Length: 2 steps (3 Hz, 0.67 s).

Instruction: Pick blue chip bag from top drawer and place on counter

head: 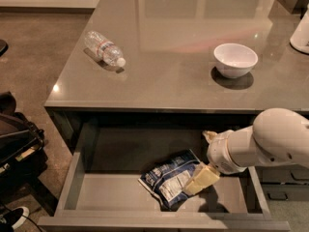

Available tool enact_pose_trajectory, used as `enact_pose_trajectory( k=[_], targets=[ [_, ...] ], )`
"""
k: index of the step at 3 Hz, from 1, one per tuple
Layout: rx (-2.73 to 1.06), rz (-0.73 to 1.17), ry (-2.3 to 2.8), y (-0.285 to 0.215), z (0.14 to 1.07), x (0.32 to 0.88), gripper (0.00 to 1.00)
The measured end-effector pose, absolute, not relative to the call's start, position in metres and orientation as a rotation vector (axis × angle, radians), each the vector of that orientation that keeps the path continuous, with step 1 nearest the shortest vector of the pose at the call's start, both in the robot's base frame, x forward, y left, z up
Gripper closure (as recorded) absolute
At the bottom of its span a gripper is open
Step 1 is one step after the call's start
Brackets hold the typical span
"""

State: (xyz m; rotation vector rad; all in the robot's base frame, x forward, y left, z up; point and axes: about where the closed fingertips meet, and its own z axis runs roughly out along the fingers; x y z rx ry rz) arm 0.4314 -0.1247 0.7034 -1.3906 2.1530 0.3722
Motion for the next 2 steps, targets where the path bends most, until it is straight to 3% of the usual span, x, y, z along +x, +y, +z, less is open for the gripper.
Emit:
enact_pose_trajectory(
  k=[2],
  targets=[
    [-1.236,0.503,2.246,-0.123,0.646,0.417,0.00]
  ],
)
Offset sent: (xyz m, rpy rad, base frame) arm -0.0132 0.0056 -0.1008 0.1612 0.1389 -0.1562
